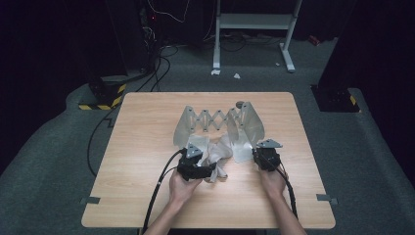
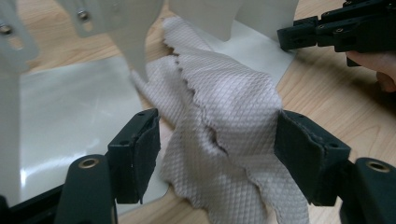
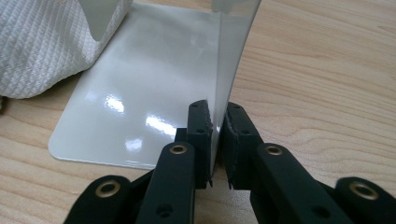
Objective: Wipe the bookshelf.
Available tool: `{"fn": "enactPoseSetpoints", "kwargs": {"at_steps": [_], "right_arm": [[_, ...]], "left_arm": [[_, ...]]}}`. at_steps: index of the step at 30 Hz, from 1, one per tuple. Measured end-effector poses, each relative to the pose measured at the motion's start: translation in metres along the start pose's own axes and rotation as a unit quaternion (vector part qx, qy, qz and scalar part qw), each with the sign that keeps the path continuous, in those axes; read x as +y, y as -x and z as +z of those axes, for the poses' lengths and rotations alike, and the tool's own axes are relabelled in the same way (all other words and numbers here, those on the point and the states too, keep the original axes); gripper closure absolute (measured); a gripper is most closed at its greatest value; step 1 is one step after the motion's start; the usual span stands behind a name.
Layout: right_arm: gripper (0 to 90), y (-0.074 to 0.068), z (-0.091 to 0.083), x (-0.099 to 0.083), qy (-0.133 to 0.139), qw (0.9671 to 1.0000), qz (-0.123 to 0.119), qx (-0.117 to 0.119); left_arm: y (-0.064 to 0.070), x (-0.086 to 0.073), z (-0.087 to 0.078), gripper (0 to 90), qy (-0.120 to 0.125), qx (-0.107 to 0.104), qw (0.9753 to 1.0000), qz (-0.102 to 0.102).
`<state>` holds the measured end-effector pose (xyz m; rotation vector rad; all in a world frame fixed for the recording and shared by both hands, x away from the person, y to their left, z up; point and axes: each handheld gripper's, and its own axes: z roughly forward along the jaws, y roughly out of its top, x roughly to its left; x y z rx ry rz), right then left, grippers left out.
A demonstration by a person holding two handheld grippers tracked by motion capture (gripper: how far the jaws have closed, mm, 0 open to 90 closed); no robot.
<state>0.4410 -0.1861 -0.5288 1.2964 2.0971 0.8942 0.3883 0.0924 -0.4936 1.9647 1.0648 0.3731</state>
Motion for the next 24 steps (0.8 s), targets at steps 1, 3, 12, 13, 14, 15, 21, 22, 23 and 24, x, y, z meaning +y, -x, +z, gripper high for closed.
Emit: {"fn": "enactPoseSetpoints", "kwargs": {"at_steps": [1, 3, 12, 13, 14, 15, 21, 22, 23, 24], "right_arm": [[81.9, 0.000, 0.000, 0.000, 0.000, 1.0000, -0.001, 0.000], [81.6, 0.000, 0.000, 0.000, 0.000, 1.0000, 0.000, 0.002], [80.4, 0.000, 0.000, 0.000, 0.000, 1.0000, -0.001, 0.004], [80.3, 0.000, 0.000, 0.000, 0.000, 1.0000, -0.002, 0.004], [80.2, 0.000, 0.000, 0.000, 0.001, 1.0000, -0.002, 0.004], [80.0, 0.000, 0.000, 0.000, 0.000, 1.0000, -0.002, 0.005], [79.3, 0.001, 0.000, 0.000, 0.000, 1.0000, 0.002, 0.007], [79.3, 0.001, 0.000, 0.000, -0.001, 1.0000, 0.002, 0.007], [79.3, 0.001, 0.000, 0.000, -0.001, 1.0000, 0.002, 0.007], [79.3, 0.001, 0.000, 0.000, 0.000, 1.0000, 0.002, 0.007]], "left_arm": [[0.001, 0.002, 0.003, 32.4, -0.002, 0.001, 1.0000, 0.004], [0.004, 0.005, 0.011, 33.1, -0.007, 0.001, 1.0000, 0.007], [0.006, 0.003, 0.040, 41.7, -0.038, 0.027, 0.9986, 0.025], [0.006, 0.002, 0.042, 42.0, -0.042, 0.028, 0.9983, 0.027], [0.006, 0.001, 0.044, 42.5, -0.045, 0.030, 0.9982, 0.027], [0.006, 0.000, 0.046, 43.2, -0.049, 0.029, 0.9980, 0.028], [0.005, -0.001, 0.050, 47.0, -0.057, 0.029, 0.9973, 0.035], [0.005, -0.002, 0.050, 49.4, -0.056, 0.029, 0.9974, 0.035], [0.005, -0.002, 0.050, 52.5, -0.055, 0.028, 0.9974, 0.036], [0.004, -0.001, 0.050, 56.4, -0.055, 0.024, 0.9975, 0.037]]}}
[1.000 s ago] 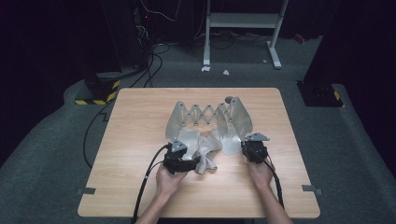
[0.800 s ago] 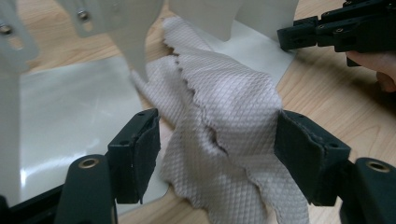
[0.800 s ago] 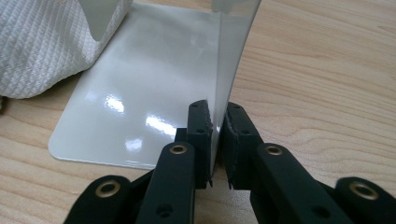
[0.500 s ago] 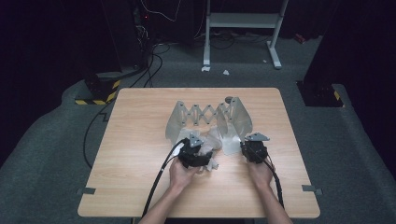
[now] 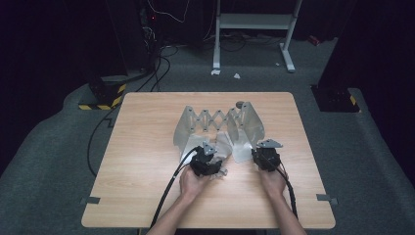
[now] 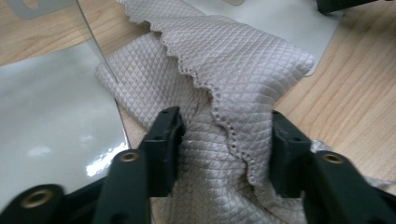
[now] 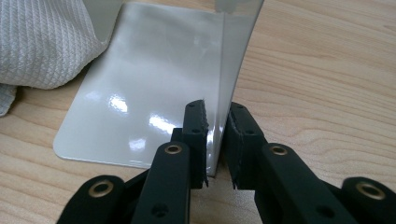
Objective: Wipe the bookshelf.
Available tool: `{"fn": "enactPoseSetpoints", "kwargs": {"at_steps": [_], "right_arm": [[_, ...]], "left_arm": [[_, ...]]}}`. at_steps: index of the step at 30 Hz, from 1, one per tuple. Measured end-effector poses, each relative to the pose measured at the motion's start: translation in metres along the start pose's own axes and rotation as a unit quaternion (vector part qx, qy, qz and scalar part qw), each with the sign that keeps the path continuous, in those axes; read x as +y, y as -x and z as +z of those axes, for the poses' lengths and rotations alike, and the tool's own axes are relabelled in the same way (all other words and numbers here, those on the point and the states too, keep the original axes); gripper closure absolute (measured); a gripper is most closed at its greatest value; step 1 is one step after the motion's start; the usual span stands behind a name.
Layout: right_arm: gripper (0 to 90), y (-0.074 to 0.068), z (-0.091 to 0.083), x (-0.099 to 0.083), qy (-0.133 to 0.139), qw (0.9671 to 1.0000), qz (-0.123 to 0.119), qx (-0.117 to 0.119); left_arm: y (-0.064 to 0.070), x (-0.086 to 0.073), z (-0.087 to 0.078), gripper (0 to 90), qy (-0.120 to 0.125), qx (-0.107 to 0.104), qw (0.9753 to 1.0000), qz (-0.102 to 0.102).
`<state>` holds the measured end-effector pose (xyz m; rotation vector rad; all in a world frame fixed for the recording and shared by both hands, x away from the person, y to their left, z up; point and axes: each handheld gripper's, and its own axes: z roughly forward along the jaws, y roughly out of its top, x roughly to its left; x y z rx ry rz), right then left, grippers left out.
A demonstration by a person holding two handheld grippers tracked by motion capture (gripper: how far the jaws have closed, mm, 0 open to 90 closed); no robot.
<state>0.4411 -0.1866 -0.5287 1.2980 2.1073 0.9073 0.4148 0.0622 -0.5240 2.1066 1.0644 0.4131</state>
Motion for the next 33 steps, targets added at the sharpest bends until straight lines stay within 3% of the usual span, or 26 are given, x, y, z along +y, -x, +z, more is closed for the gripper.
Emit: {"fn": "enactPoseSetpoints", "kwargs": {"at_steps": [4, 8, 14, 21, 25, 33], "right_arm": [[79.3, 0.000, 0.000, 0.000, 0.000, 1.0000, 0.001, 0.000], [78.4, 0.001, 0.000, 0.000, 0.000, 1.0000, 0.002, 0.001], [76.9, 0.001, 0.000, 0.000, -0.001, 1.0000, 0.005, 0.003], [75.9, 0.002, 0.000, 0.000, -0.001, 1.0000, 0.006, 0.005], [75.1, 0.002, 0.000, 0.000, -0.001, 1.0000, 0.006, 0.005], [74.8, 0.001, 0.000, 0.000, 0.000, 1.0000, 0.003, 0.005]], "left_arm": [[0.001, 0.000, -0.001, 74.3, -0.001, -0.010, 0.9999, 0.006], [-0.001, -0.001, -0.006, 80.3, -0.010, -0.010, 0.9999, 0.009], [-0.015, -0.011, -0.030, 81.6, 0.001, -0.008, 0.9999, -0.010], [-0.040, -0.012, -0.055, 81.6, 0.020, 0.028, 0.9983, -0.047], [-0.046, -0.002, -0.058, 81.6, 0.029, 0.043, 0.9971, -0.057], [-0.040, 0.028, -0.061, 81.5, 0.051, 0.054, 0.9959, -0.051]]}}
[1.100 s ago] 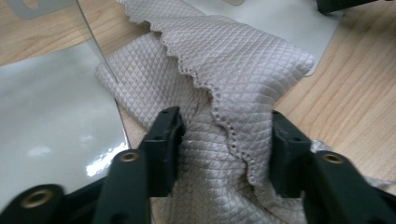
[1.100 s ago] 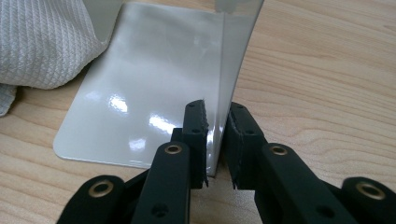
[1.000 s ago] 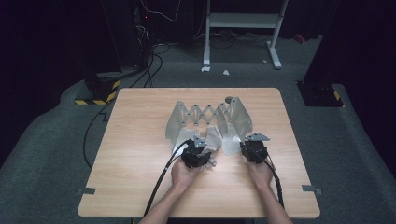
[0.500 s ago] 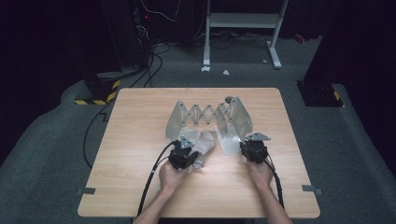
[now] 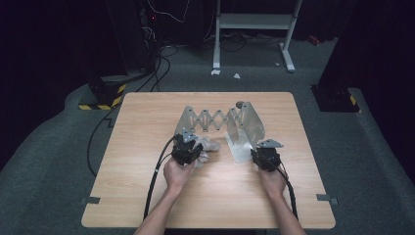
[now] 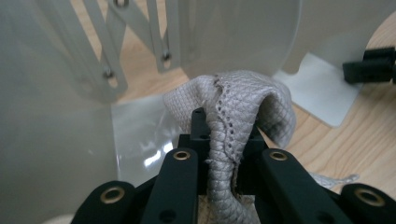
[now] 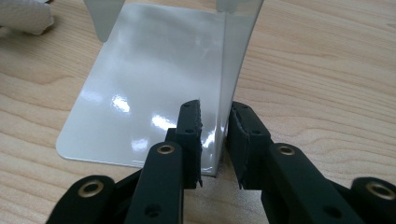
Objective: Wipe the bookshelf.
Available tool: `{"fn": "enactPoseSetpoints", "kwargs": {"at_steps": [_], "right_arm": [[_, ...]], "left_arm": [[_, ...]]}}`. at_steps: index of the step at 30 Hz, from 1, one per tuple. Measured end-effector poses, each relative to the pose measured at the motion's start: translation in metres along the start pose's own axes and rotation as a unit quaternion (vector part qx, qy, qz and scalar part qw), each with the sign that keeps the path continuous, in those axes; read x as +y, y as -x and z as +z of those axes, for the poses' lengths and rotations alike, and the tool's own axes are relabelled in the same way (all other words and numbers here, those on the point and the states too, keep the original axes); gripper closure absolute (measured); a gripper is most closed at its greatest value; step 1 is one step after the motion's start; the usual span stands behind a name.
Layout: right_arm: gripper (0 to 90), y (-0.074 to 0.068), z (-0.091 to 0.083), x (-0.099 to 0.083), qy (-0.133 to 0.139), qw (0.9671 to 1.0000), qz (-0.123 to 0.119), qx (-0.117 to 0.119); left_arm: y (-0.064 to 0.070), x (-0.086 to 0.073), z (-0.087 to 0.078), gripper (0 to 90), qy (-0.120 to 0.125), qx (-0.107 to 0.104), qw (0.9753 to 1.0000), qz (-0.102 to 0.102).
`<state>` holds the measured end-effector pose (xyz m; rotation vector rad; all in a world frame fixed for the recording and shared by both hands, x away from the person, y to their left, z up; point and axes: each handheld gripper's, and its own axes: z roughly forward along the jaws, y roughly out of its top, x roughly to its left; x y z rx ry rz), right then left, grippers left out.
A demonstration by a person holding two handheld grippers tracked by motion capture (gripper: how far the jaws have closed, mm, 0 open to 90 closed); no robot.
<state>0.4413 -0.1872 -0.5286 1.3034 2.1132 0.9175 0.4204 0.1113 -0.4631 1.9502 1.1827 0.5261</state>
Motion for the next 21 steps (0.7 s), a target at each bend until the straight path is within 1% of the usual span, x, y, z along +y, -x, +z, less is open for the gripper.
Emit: {"fn": "enactPoseSetpoints", "kwargs": {"at_steps": [3, 5, 9, 11, 14, 18, 20, 21], "right_arm": [[74.9, 0.000, 0.000, 0.000, 0.000, 1.0000, 0.001, 0.003], [74.9, 0.000, 0.000, 0.000, 0.001, 1.0000, 0.000, 0.005], [75.0, 0.000, 0.000, 0.000, 0.000, 1.0000, 0.004, 0.008], [75.1, 0.000, 0.000, 0.000, 0.000, 1.0000, 0.002, 0.008], [75.1, -0.001, 0.000, 0.000, 0.000, 1.0000, -0.003, 0.008], [75.0, -0.001, 0.000, 0.000, 0.000, 0.9999, -0.003, 0.010], [75.1, -0.001, 0.000, 0.000, 0.000, 0.9999, -0.002, 0.011], [75.1, -0.001, 0.000, 0.000, 0.000, 0.9999, -0.002, 0.011]], "left_arm": [[-0.001, 0.010, -0.002, 81.4, 0.006, 0.002, 1.0000, -0.004], [-0.001, 0.016, -0.003, 81.5, 0.011, 0.004, 0.9999, -0.002], [-0.004, 0.026, -0.005, 81.4, 0.018, 0.005, 0.9998, -0.006], [-0.006, 0.030, -0.007, 81.4, 0.023, 0.005, 0.9997, -0.009], [-0.008, 0.039, -0.013, 81.3, 0.037, 0.001, 0.9993, -0.010], [-0.007, 0.049, -0.017, 81.2, 0.053, -0.001, 0.9986, -0.007], [-0.005, 0.051, -0.015, 81.1, 0.051, -0.002, 0.9987, -0.008], [-0.005, 0.051, -0.013, 81.1, 0.047, -0.001, 0.9989, -0.005]]}}
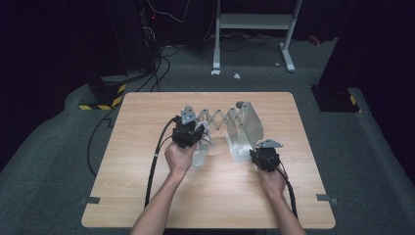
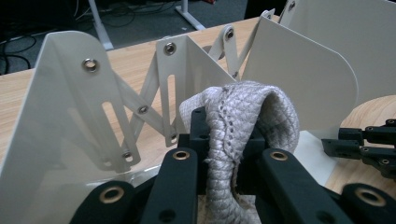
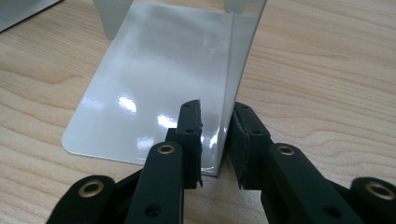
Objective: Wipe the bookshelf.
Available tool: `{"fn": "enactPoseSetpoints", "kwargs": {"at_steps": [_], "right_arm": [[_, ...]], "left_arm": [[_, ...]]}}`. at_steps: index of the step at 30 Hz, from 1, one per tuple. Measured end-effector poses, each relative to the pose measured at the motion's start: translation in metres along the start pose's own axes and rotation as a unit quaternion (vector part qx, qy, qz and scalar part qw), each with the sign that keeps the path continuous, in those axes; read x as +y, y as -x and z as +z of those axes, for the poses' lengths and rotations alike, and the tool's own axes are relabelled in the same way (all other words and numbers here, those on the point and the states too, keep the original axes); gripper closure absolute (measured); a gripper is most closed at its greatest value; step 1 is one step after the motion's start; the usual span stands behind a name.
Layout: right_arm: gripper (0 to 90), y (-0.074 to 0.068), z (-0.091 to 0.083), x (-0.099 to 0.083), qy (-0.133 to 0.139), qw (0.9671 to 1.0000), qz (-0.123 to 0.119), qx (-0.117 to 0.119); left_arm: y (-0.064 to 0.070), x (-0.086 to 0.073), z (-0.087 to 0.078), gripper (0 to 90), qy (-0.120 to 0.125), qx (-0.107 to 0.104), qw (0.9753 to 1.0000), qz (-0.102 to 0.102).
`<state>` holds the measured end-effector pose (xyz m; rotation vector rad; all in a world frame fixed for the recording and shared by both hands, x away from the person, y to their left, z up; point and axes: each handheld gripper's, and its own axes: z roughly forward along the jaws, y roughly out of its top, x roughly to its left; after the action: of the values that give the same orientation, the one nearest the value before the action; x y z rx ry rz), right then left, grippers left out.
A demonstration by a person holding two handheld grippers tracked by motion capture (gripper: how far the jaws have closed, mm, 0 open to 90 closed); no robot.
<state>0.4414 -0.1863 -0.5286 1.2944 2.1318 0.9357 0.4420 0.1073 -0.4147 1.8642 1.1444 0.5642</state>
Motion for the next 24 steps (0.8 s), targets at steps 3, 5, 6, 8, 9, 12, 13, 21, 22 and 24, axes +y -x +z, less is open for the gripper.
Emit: {"fn": "enactPoseSetpoints", "kwargs": {"at_steps": [3, 5, 6, 8, 9, 12, 13, 21, 22, 24], "right_arm": [[75.0, 0.000, 0.000, 0.000, 0.000, 1.0000, -0.001, 0.000], [75.0, 0.000, 0.000, 0.000, -0.001, 1.0000, 0.000, 0.001], [75.0, -0.001, 0.000, 0.000, -0.001, 1.0000, 0.000, 0.002], [75.0, 0.000, 0.000, 0.000, -0.001, 1.0000, 0.002, 0.007], [75.1, 0.001, 0.000, 0.000, -0.001, 1.0000, 0.004, 0.009], [75.2, 0.001, 0.000, 0.000, -0.002, 0.9999, 0.009, 0.012], [75.3, 0.002, 0.000, 0.000, -0.001, 0.9999, 0.009, 0.013], [82.4, 0.001, 0.000, 0.000, -0.002, 0.9999, 0.012, 0.011], [84.7, 0.000, 0.000, 0.000, -0.001, 1.0000, 0.006, 0.007], [84.7, -0.004, 0.000, 0.000, -0.001, 1.0000, -0.006, -0.002]], "left_arm": [[0.003, -0.004, 0.006, 81.1, -0.013, 0.003, 0.9999, 0.008], [0.003, -0.008, 0.010, 81.1, -0.021, 0.002, 0.9998, 0.005], [0.003, -0.011, 0.012, 81.1, -0.027, 0.003, 0.9996, 0.005], [0.004, -0.016, 0.019, 81.1, -0.043, 0.005, 0.9990, 0.011], [0.004, -0.018, 0.021, 81.1, -0.047, 0.005, 0.9988, 0.012], [0.005, -0.024, 0.028, 81.1, -0.058, 0.002, 0.9983, 0.010], [0.005, -0.026, 0.030, 81.1, -0.061, 0.002, 0.9981, 0.009], [-0.003, -0.039, 0.041, 81.1, -0.082, 0.000, 0.9967, -0.001], [-0.004, -0.038, 0.040, 81.1, -0.081, 0.000, 0.9968, -0.002], [-0.008, -0.037, 0.040, 81.1, -0.080, 0.004, 0.9968, 0.000]]}}
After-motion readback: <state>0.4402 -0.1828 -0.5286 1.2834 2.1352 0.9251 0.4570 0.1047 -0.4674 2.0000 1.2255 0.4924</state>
